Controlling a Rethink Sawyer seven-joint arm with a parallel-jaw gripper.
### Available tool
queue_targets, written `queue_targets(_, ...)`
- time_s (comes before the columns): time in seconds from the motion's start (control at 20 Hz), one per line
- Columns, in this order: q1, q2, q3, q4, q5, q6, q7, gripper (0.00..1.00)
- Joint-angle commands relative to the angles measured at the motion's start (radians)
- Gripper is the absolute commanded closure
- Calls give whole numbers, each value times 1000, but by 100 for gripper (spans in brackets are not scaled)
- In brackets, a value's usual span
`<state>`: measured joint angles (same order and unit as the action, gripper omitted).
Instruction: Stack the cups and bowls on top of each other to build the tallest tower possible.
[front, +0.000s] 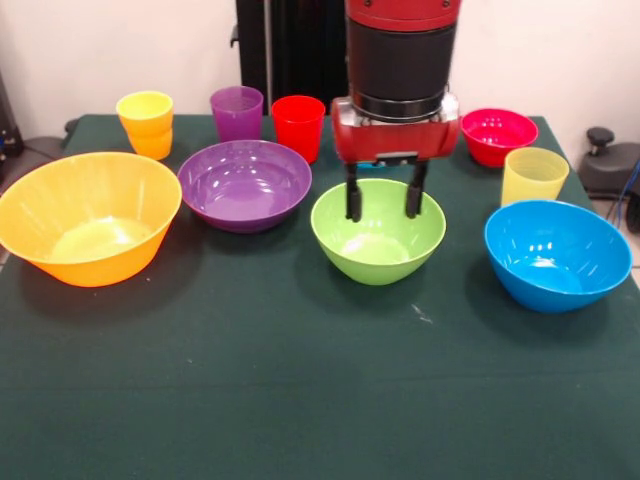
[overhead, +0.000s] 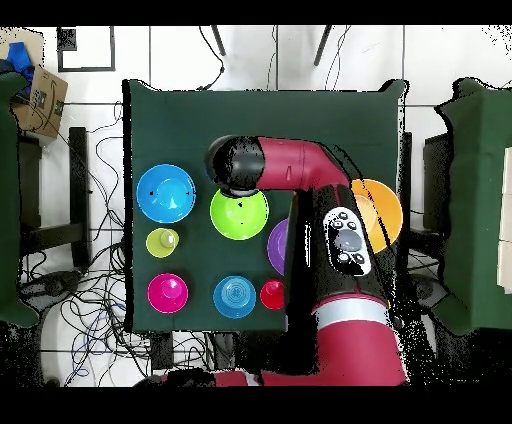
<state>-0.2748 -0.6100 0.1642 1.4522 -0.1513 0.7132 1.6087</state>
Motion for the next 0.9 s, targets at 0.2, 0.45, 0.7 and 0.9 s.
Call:
queue_targets(0.2, 71, 12, 72, 138, -20, -48, 61, 0)
queue_targets(0.45, 80, -6, 51, 209, -44, -108, 70, 0)
queue_targets(0.7, 64, -4, 61, 334, -66, -248, 81, 0)
queue_targets(0.9, 72, -6, 41, 424, -92, -367, 109, 0)
